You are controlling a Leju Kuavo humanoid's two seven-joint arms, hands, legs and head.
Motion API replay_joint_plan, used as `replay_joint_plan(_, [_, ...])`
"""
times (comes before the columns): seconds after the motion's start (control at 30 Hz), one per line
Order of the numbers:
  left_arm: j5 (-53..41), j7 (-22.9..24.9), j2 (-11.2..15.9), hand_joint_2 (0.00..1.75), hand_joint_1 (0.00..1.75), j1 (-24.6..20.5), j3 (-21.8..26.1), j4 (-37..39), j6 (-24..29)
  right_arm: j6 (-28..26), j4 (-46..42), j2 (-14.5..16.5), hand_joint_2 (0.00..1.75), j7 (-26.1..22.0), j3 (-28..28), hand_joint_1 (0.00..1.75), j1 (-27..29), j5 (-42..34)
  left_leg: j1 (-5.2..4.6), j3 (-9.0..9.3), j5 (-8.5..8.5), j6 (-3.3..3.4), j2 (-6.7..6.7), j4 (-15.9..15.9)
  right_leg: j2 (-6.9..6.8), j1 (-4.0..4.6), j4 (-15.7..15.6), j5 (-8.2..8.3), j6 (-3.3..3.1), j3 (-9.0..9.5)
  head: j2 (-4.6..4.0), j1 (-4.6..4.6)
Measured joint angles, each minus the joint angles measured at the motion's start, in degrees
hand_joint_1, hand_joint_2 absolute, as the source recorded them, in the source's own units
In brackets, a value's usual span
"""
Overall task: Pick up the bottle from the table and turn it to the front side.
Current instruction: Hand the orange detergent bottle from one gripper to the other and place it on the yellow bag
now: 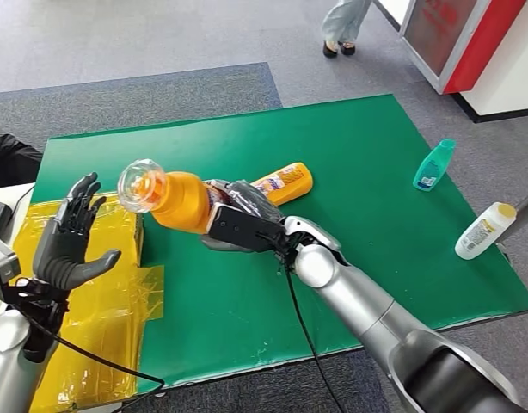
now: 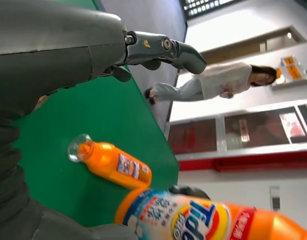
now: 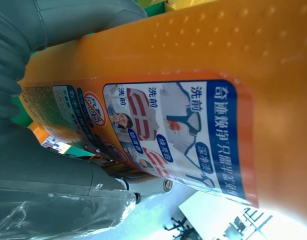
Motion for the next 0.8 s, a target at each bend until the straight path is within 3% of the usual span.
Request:
replay_joint_plan(0.5, [5.2,3.6,0.5,1.75,0.0,-12.2,-13.2,4.9,-9.3,0.0,10.9,4.8,1.75,0.1,1.9,1.75,-4.6,1.8,0.0,-0.05,0.05,0.01,0.0,0.0,0.01,0.0,0.0,0.06,-0.01,-0.04,0.0,0.01])
replay_joint_plan(0.8, [6.7,4.2,-0.2,1.75,0.0,-16.7,-18.2,8.9,-11.3,0.1,14.3,6.8,1.75,0.0,3.0,1.75,-6.5,2.4,0.01,-0.06,0.05,0.01,0.0,0.0,0.01,0.01,0.0,0.07,-0.01,-0.05,0.0,0.01])
